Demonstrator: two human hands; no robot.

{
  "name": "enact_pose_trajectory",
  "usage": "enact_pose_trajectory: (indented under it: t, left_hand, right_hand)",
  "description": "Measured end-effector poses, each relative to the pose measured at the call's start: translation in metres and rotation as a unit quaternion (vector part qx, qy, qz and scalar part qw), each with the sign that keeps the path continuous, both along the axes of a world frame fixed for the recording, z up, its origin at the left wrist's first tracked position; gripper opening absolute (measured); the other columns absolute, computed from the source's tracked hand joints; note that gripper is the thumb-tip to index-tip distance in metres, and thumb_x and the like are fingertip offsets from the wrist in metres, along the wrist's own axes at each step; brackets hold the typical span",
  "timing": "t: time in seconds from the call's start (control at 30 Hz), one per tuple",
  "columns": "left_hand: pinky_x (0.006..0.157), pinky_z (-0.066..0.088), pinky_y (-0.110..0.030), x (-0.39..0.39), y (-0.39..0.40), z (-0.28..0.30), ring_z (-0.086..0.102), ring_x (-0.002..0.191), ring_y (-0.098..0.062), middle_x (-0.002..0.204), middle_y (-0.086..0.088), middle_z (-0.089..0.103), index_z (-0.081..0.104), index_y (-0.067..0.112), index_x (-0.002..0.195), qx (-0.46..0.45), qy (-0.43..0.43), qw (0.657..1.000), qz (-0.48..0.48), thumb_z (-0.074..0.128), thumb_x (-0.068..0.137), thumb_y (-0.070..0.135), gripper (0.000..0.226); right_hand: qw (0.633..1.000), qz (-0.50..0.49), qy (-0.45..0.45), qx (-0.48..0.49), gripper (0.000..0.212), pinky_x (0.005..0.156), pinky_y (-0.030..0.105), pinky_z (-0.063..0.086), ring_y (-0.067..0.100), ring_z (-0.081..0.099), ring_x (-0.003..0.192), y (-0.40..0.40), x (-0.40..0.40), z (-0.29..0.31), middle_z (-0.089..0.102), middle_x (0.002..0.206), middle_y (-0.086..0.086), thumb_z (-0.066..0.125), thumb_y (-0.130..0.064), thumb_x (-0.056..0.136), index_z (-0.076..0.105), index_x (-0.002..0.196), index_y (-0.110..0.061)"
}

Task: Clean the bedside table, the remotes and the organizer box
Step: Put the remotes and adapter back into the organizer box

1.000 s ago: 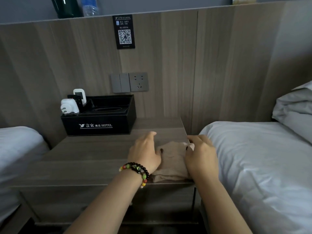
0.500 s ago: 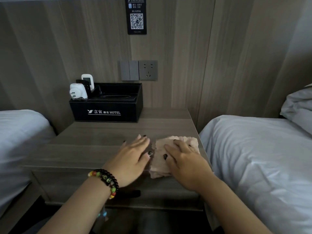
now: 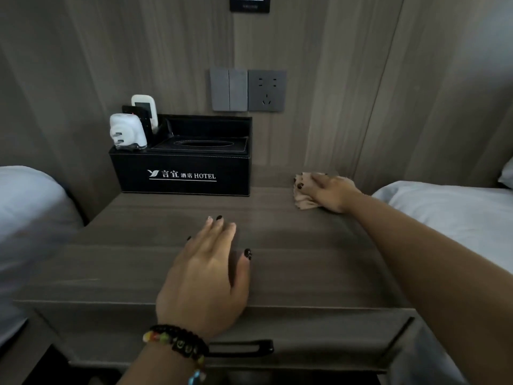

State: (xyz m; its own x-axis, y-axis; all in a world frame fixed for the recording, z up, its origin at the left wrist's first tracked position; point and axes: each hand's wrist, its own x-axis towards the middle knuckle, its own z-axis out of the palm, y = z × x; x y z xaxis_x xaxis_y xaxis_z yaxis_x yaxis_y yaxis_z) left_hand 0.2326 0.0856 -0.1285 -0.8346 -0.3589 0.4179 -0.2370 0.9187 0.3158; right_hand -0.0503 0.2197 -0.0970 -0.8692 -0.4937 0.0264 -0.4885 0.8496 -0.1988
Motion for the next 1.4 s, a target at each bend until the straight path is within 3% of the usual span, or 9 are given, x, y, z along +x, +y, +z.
enact_pose_trajectory:
  t: [0.13,0.4,0.57,0.73,0.83,0.97,1.13,1.27,1.4]
  left_hand:
    - [0.111,0.035,-0.042,0.000,-0.003,-0.005,0.032,0.141,-0.016,0.147,-0.005,0.045,0.049,0.013,0.138,-0.010,0.022,1.000,0.000,0.029,0.088,0.049,0.064]
    - [0.117,0.024,-0.037,0.002,0.000,-0.006,0.024,0.145,-0.013,0.152,-0.003,0.038,0.043,0.014,0.143,0.005,0.048,0.999,0.002,0.029,0.090,0.042,0.062]
    - [0.110,0.006,-0.012,0.013,0.004,0.000,0.006,0.141,0.008,0.157,0.013,0.021,0.030,0.023,0.149,0.097,0.100,0.990,-0.032,0.035,0.098,0.033,0.052]
    - [0.112,0.012,-0.018,0.031,0.002,0.008,0.016,0.142,0.002,0.154,0.013,0.026,0.036,0.023,0.146,0.130,0.142,0.981,-0.033,0.038,0.099,0.028,0.047]
    - [0.113,0.020,-0.024,0.041,-0.009,0.015,0.027,0.140,-0.003,0.152,0.009,0.034,0.044,0.020,0.142,0.159,0.199,0.967,-0.001,0.043,0.099,0.021,0.043]
    - [0.113,0.034,-0.040,0.050,-0.027,0.021,0.045,0.132,-0.017,0.144,0.001,0.049,0.053,0.021,0.134,0.215,0.260,0.939,0.063,0.045,0.099,0.017,0.037]
    - [0.070,0.045,-0.019,0.054,-0.027,0.017,0.062,0.075,-0.016,0.115,-0.017,0.065,0.055,0.024,0.132,0.228,0.231,0.943,0.072,0.044,0.098,0.021,0.036]
    - [0.108,0.039,-0.036,0.052,-0.013,0.012,0.043,0.125,-0.005,0.140,0.002,0.053,0.054,0.023,0.133,0.203,0.197,0.959,0.011,0.044,0.098,0.019,0.036]
    - [0.111,0.028,-0.026,0.044,-0.003,0.004,0.036,0.134,-0.005,0.144,0.007,0.047,0.055,0.017,0.134,0.145,0.160,0.975,-0.048,0.045,0.098,0.017,0.036]
  right_hand:
    - [0.999,0.021,0.020,0.022,0.060,0.112,0.036,0.025,0.023,0.034,0.140,-0.040,-0.007,0.002,0.038,0.152,0.000,0.031,-0.064,0.089,0.040,0.142,-0.038]
    - [0.982,0.187,-0.024,-0.018,0.047,0.115,0.032,0.013,0.024,0.015,0.146,0.004,0.125,0.002,0.019,0.159,0.005,0.037,-0.042,0.099,0.033,0.146,-0.034]
    - [0.969,0.236,-0.017,-0.068,0.046,0.101,-0.003,0.000,-0.009,0.015,0.134,0.090,0.172,-0.001,0.030,0.150,-0.011,0.052,-0.031,0.097,0.040,0.140,-0.037]
    - [0.992,0.064,0.090,-0.068,0.049,0.108,0.037,0.031,0.024,0.049,0.126,0.066,0.160,-0.011,0.058,0.133,0.003,0.030,-0.049,0.094,0.059,0.127,-0.028]
    - [0.996,-0.021,0.086,-0.032,0.051,0.104,0.044,0.033,0.029,0.051,0.120,0.005,0.186,-0.014,0.058,0.128,0.008,0.026,-0.050,0.092,0.056,0.127,-0.028]
    - [0.987,0.116,0.082,-0.080,0.056,0.107,0.044,0.033,0.031,0.047,0.121,-0.043,0.243,-0.025,0.056,0.128,0.013,0.022,-0.043,0.088,0.057,0.123,-0.020]
    - [0.971,0.187,0.087,-0.125,0.041,0.100,0.036,0.041,0.023,0.051,0.117,0.016,0.261,-0.023,0.055,0.129,0.002,0.037,-0.037,0.093,0.054,0.128,-0.024]
    - [0.979,0.090,0.116,-0.140,0.040,0.090,0.039,0.049,0.018,0.053,0.109,0.090,0.231,-0.026,0.059,0.120,-0.006,0.034,-0.041,0.090,0.054,0.123,-0.034]
    - [0.970,-0.058,0.187,-0.144,0.041,0.097,0.041,0.040,0.025,0.060,0.098,0.099,0.213,-0.032,0.069,0.097,0.002,0.033,-0.036,0.085,0.068,0.102,-0.022]
